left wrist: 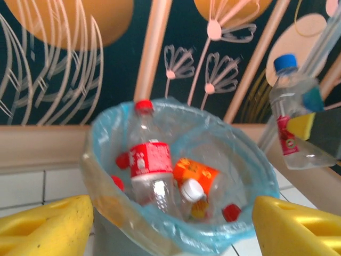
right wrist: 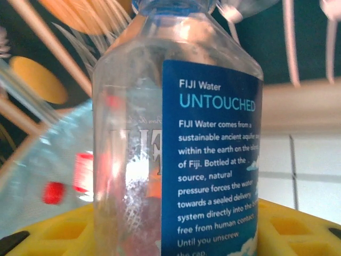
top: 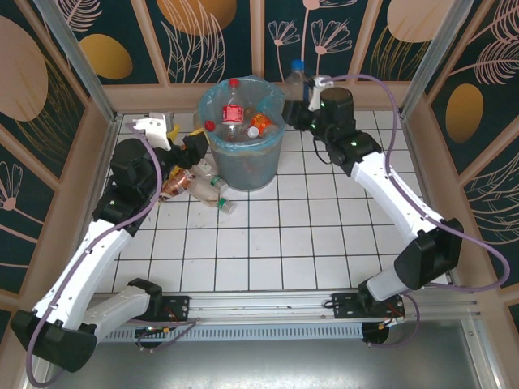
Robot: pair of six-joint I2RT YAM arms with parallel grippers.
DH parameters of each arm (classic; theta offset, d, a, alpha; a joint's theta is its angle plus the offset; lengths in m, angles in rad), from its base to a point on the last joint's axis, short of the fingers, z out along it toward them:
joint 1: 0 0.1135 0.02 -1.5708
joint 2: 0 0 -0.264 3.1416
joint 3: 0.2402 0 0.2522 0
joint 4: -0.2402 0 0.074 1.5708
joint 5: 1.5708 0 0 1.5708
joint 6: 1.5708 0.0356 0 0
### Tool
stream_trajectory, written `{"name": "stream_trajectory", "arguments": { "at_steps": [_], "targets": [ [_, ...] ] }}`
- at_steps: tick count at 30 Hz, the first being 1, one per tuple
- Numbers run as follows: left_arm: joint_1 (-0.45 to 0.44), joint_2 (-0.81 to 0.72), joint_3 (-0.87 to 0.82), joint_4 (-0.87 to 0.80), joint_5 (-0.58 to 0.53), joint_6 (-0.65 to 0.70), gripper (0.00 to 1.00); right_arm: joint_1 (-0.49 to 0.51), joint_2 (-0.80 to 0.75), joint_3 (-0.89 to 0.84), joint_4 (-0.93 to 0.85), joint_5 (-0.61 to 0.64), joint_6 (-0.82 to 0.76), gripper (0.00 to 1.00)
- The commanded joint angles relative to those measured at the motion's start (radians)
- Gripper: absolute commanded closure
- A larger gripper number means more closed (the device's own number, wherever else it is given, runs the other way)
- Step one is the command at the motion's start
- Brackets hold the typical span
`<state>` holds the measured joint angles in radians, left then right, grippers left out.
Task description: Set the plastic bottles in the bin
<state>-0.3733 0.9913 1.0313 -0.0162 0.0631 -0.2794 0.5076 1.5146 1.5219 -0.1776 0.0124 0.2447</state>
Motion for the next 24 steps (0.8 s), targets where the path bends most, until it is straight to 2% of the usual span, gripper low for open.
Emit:
{"name": "stream_trajectory", "arguments": {
  "at_steps": [1, 8, 13, 16, 24],
  "targets": [
    [-0.001, 0.002, -0.002, 0.051, -0.094, 0.049, 0.22, 0.065, 0.096, 0.161, -0.036, 0.055, -0.137, 0.46],
    [-0.001, 0.01, -0.053, 0.064, -0.056, 0.063, 0.21, 0.079, 0.339, 0.436, -0.114, 0.045, -0.208, 0.42],
    [-0.001, 0.013, -0.094, 0.064, -0.063, 0.073, 0.21, 0.08, 0.497, 0.637, -0.26, 0.095, -0.227, 0.32],
    [-0.001, 0.009, -0.104, 0.067, -0.068, 0.08, 0.21, 0.085, 0.512, 0.644, -0.268, 0.091, -0.219, 0.25],
    [-0.001, 0.004, -0.109, 0.058, -0.071, 0.094, 0.2, 0.092, 0.496, 0.618, -0.23, 0.082, -0.226, 0.23]
  ]
}}
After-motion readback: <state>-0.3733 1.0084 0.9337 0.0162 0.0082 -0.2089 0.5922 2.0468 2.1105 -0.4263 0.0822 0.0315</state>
